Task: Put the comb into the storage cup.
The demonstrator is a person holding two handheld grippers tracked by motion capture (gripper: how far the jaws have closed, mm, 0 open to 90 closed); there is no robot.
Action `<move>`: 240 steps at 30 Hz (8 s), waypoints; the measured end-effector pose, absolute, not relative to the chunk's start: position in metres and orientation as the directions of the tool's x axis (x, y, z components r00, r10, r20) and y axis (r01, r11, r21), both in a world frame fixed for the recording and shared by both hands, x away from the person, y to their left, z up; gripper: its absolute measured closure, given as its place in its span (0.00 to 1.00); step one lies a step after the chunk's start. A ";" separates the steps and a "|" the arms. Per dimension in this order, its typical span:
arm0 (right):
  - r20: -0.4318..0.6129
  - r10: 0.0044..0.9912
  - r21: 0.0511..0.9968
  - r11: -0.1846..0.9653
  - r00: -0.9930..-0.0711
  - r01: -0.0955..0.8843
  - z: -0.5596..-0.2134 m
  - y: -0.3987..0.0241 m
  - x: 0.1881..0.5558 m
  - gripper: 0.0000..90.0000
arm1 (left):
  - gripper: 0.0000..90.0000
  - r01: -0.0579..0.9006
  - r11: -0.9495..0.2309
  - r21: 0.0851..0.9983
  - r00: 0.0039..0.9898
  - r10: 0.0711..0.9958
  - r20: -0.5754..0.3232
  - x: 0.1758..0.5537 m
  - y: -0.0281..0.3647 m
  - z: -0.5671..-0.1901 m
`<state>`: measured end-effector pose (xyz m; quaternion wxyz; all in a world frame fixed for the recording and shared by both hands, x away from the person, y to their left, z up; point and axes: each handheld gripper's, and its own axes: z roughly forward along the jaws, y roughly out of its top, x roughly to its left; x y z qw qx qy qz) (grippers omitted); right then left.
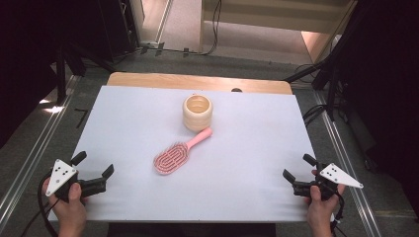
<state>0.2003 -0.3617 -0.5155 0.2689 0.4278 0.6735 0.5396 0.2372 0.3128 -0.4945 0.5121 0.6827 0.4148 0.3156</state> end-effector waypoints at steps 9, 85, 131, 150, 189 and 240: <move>0.066 0.859 0.954 0.094 -0.507 0.283 -0.510 -0.356 0.198 0.00 | 0.00 0.251 -0.149 0.956 0.481 0.877 0.011 0.243 0.309 -0.493; -0.098 0.533 0.785 0.561 -0.841 0.264 -0.453 -0.150 0.332 0.97 | 0.00 0.229 -0.206 0.952 0.551 0.833 0.048 0.246 0.303 -0.495; -0.070 0.474 0.683 0.664 -0.878 0.304 -0.472 -0.096 0.396 0.98 | 0.00 0.232 -0.186 0.955 0.559 0.829 0.026 0.246 0.306 -0.495; -0.043 0.511 0.650 0.667 -0.859 0.364 -0.486 -0.095 0.408 0.98 | 0.00 0.229 -0.182 0.956 0.567 0.824 0.021 0.245 0.307 -0.494; 0.043 0.489 0.619 0.671 -0.871 0.408 -0.486 -0.127 0.386 0.98 | 0.00 0.227 -0.188 0.956 0.575 0.818 0.024 0.245 0.306 -0.494; 0.075 0.494 0.610 0.665 -0.866 0.431 -0.493 -0.159 0.339 0.92 | 0.00 0.228 -0.191 0.955 0.571 0.820 0.027 0.245 0.305 -0.495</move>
